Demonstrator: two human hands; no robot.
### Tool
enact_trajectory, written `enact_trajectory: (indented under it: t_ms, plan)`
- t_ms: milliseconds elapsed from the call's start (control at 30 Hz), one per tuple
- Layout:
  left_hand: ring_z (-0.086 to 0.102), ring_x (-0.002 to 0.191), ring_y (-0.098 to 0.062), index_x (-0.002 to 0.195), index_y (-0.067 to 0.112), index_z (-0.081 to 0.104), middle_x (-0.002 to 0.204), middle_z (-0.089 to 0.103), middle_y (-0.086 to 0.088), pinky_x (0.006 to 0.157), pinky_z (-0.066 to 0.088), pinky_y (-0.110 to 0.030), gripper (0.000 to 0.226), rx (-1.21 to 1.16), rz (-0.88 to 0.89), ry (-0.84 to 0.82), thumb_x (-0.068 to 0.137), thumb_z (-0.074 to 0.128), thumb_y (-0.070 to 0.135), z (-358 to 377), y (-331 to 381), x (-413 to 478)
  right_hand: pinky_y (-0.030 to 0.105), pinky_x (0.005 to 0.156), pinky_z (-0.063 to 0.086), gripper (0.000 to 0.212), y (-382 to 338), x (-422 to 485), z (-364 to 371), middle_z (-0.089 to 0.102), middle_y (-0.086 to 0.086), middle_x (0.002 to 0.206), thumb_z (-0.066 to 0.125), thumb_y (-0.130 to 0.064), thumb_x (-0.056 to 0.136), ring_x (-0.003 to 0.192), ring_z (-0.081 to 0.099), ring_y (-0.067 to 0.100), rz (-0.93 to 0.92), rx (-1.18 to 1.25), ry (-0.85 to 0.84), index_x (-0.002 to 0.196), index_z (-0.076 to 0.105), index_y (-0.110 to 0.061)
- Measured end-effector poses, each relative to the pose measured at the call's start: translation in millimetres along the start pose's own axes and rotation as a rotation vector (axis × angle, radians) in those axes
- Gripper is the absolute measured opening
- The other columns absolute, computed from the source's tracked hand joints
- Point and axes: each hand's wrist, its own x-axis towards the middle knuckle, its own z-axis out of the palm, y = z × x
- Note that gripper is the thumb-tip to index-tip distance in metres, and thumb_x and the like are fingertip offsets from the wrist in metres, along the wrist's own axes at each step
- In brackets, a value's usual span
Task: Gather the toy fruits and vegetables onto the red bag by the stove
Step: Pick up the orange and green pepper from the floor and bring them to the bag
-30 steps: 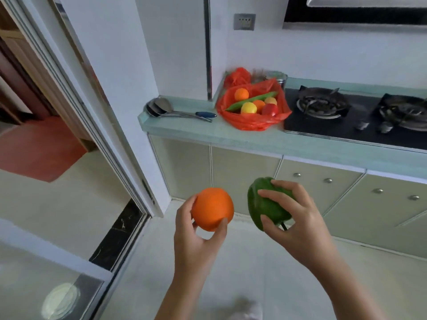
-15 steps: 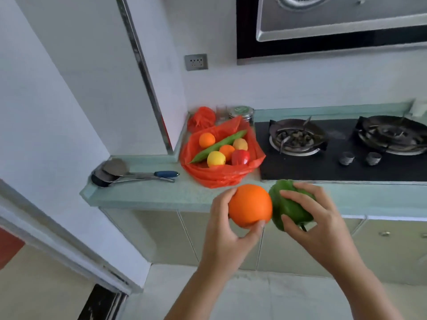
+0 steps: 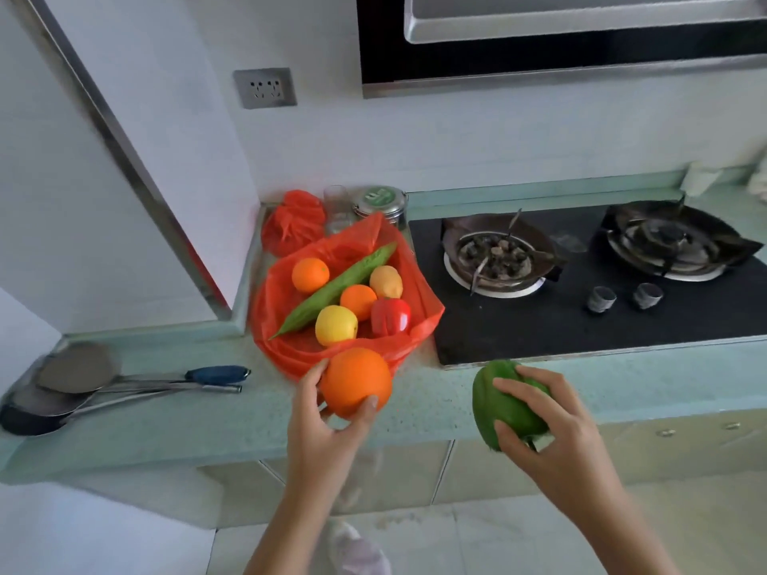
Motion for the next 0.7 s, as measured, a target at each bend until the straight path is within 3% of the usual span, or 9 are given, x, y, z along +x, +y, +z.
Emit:
enact_trajectory:
  t_ms: [133,200,300,467,700]
  plan:
    - [0.057,0.106,-0.017,0.112,0.051,0.042,0.123,0.052,-0.002,0.082,0.053,-0.035,0.065,-0.001,-0.032,0.021,0.055,0.072,0.057,-18.8,-23.0,78.8,0.033,0.079,0.045,0.04,-6.0,57.8,41.5,0.05,-0.001,0.113,0.065,-0.025,0.067,0.101,0.053,0.026,0.016,-0.026,-0.026,0.107,0.066,-0.021]
    - [0.056,0.108,-0.017,0.119,0.044,0.042,0.124,0.051,-0.002,0.082,0.052,-0.034,0.072,0.006,-0.056,0.022,0.054,0.071,0.06,-32.0,-35.6,114.6,0.031,0.08,0.045,0.041,-15.2,92.5,67.6,0.048,-0.004,0.115,0.067,-0.026,0.068,0.102,0.052,0.026,0.001,-0.026,-0.063,0.109,0.064,-0.025]
    - [0.053,0.111,-0.02,0.13,0.03,0.04,0.128,0.049,-0.004,0.087,0.05,-0.038,0.085,0.061,-0.099,0.045,0.058,0.074,0.061,-51.0,-58.9,162.5,0.018,0.082,0.033,0.042,-30.8,144.6,107.8,0.046,-0.008,0.119,0.068,-0.029,0.069,0.107,0.048,0.021,-0.051,-0.044,-0.104,0.111,0.063,-0.029]
    - [0.049,0.113,-0.018,0.134,0.022,0.039,0.127,0.045,0.002,0.092,0.046,-0.038,0.074,0.161,-0.094,0.024,0.071,0.075,0.037,-59.3,-87.9,220.3,0.032,0.085,0.04,0.044,-38.7,199.0,163.7,0.045,-0.004,0.123,0.073,-0.025,0.074,0.114,0.042,0.022,-0.047,-0.052,-0.145,0.115,0.06,-0.031]
    - [0.043,0.112,-0.014,0.132,0.013,0.041,0.127,0.045,-0.004,0.093,0.036,-0.027,0.07,0.275,-0.034,-0.041,0.073,0.076,0.026,-51.6,-113.4,268.1,0.028,0.085,0.038,0.044,-24.4,231.4,205.1,0.047,0.002,0.125,0.073,-0.022,0.073,0.114,0.043,0.024,-0.02,-0.112,-0.178,0.115,0.061,-0.029]
